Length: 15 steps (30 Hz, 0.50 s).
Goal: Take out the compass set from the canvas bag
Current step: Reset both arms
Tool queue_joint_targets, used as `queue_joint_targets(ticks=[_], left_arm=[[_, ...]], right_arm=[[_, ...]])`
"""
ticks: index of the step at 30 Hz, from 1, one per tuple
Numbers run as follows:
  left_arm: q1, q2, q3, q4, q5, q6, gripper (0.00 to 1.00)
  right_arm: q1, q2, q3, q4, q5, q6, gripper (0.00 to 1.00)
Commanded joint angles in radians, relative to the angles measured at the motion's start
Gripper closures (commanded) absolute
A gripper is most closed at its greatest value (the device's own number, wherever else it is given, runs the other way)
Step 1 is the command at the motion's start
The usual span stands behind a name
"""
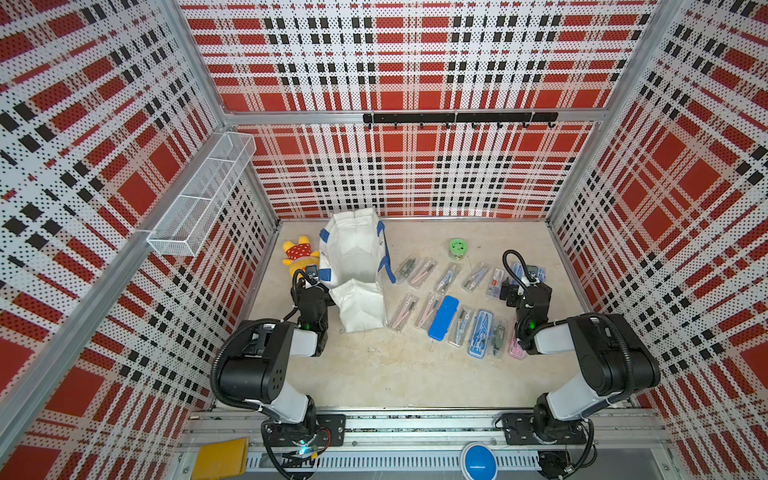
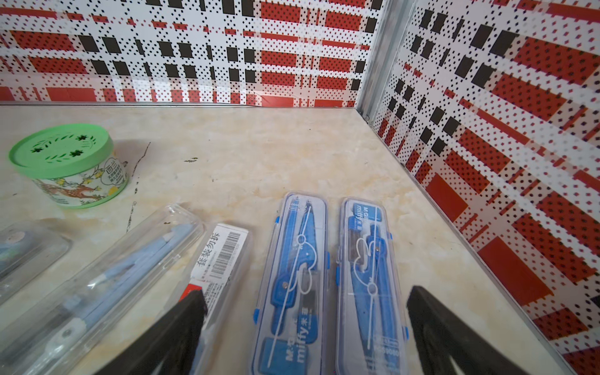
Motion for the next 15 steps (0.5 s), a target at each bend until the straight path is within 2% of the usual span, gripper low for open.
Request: queue_joint_targets(ticks=[1,8,11,15], left_arm=[[-0.003,0.007,0.01,0.029,-0.001,0.003,0.0],[-0.003,0.008,0.011,0.028,-0.001,0.004,0.0],[-0.003,0.01,0.016,0.022,-0.001,0.006,0.0],[-0.003,0.009,0.017,0.02,-0.003,0.006,0.0]], right_arm=[[0.001,-0.005,0.005,0.05,-0.008,0.0,0.0],[0.001,0.001,0.019,0.033,-0.01,0.0,0.01],[-0.036,-0.007,0.036,-0.025,-0.086,0.03,0.0],[-0.036,-0.003,0.033,-0.012,-0.082,0.023,0.0]])
